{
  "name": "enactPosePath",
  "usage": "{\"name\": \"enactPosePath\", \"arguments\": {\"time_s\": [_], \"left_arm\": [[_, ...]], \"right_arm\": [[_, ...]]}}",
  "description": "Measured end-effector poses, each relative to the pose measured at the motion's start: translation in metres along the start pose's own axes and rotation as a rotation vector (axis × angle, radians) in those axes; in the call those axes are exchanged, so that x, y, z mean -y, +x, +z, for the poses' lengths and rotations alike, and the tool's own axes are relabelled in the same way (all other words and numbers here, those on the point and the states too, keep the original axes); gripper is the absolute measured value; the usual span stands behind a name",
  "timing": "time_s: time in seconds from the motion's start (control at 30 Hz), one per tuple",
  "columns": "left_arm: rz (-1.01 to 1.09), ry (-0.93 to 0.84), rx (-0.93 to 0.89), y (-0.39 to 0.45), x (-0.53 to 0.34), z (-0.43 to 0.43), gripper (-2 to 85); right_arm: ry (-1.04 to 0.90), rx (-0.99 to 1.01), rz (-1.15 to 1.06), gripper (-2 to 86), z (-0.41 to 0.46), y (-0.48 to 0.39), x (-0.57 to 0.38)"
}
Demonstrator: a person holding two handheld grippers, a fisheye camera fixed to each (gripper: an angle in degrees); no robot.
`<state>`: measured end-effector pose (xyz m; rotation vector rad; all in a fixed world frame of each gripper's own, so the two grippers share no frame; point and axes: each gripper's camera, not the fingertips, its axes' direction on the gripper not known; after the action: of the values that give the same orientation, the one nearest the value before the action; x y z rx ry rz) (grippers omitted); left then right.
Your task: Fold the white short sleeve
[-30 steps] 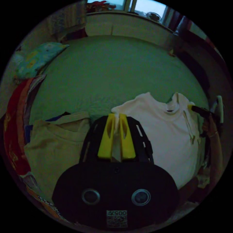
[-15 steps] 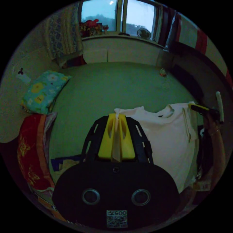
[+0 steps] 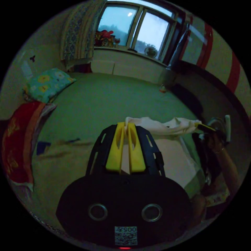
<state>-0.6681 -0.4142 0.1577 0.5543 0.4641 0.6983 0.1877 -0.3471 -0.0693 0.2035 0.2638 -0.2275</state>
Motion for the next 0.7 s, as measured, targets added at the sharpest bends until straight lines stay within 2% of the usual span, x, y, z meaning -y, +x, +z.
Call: {"name": "enactPosePath", "arguments": {"time_s": [0.07, 0.17, 0.2, 0.27, 0.43, 0.57, 0.7], "left_arm": [[-0.014, -0.062, -0.003, 0.002, -0.044, -0.01, 3.7], [-0.118, -0.271, 0.023, -0.006, -0.108, -0.003, 5.6], [-0.157, -0.328, -0.002, -0.01, -0.126, -0.004, 6.7], [-0.202, -0.284, -0.017, -0.011, -0.146, -0.024, 7.9], [-0.128, -0.192, 0.13, 0.005, -0.191, -0.085, 11.2], [-0.147, -0.242, 0.134, 0.008, -0.217, -0.09, 13.4], [-0.198, -0.337, 0.127, 0.015, -0.241, -0.077, 11.7]], "right_arm": [[-0.104, 0.02, 0.0, -0.1, -0.004, -0.003, -0.061], [-0.327, 0.061, 0.089, 4.5, 0.007, 0.003, -0.113], [-0.324, 0.062, 0.113, 5.0, 0.003, 0.005, -0.12], [-0.25, 0.063, 0.146, 6.0, -0.03, 0.008, -0.146], [-0.2, -0.006, 0.109, 7.3, -0.078, 0.007, -0.189], [-0.219, -0.009, 0.122, 6.9, -0.083, -0.002, -0.208], [-0.295, -0.055, 0.141, 5.6, -0.072, -0.011, -0.216]]}}
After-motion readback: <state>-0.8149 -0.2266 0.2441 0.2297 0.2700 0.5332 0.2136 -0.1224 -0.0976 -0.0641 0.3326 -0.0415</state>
